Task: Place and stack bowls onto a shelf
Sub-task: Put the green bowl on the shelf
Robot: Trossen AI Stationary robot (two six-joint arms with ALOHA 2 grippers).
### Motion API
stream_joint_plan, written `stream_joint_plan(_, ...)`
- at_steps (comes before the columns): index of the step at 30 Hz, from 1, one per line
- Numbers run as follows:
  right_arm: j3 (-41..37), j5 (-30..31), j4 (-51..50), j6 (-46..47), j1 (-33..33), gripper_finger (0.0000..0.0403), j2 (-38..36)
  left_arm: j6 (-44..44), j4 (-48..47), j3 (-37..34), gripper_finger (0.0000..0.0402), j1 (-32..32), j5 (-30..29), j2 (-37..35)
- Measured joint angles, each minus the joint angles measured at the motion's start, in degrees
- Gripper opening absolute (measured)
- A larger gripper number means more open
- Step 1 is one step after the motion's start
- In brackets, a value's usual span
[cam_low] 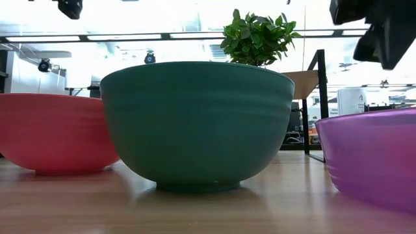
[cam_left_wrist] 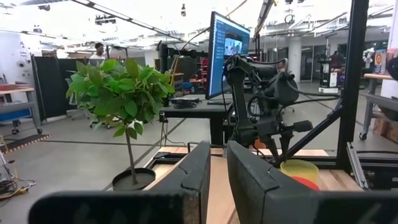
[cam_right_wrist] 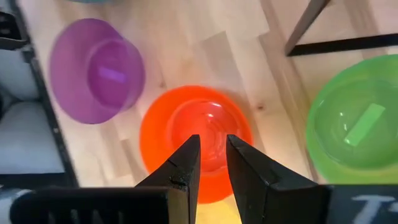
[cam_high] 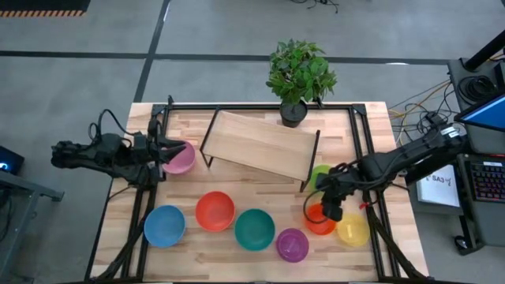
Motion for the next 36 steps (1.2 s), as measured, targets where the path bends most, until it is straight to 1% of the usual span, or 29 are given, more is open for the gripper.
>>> stream_joint_plan(10,0.0,-0.4,-0.3,-0.9,-0.1,0.0068,7.4,0.0,0.9,0.0,0.0037,0.0,-0.1,1.2)
stream_joint_plan(14,0.0,0.2,-2.6,-8.3,-0.1,0.0068,9.0,-0.1,0.9,0.0,0.0037,0.0,-0.1,1.3)
stream_joint_plan(17,-0.3,5.2,-7.4,-10.3,0.1,0.0068,8.4,-0.2,0.9,0.0,0.0037,0.0,0.0,1.3)
stream_joint_plan(19,-1.1,7.0,-8.7,-11.3,0.0,0.0070,7.1,-0.6,0.9,0.0,0.0037,0.0,-0.1,1.3)
stream_joint_plan(23,-3.3,7.6,-8.6,-9.7,-0.3,0.0088,3.8,-1.8,0.9,0.0,0.0037,0.0,-0.1,1.3)
stream_joint_plan(26,-4.6,9.2,-8.6,-8.4,-0.4,0.0108,1.8,-2.0,0.9,0.0,0.0037,0.0,-0.1,1.4)
stream_joint_plan(32,-7.8,11.0,-4.3,-11.7,-0.3,0.0145,1.2,-2.0,1.1,0.0,0.0037,0.0,-0.1,1.4)
stream_joint_plan(36,-8.9,12.5,-0.8,-13.1,-0.4,0.0154,2.5,-2.0,1.1,0.0,0.0037,0.0,-0.1,1.4)
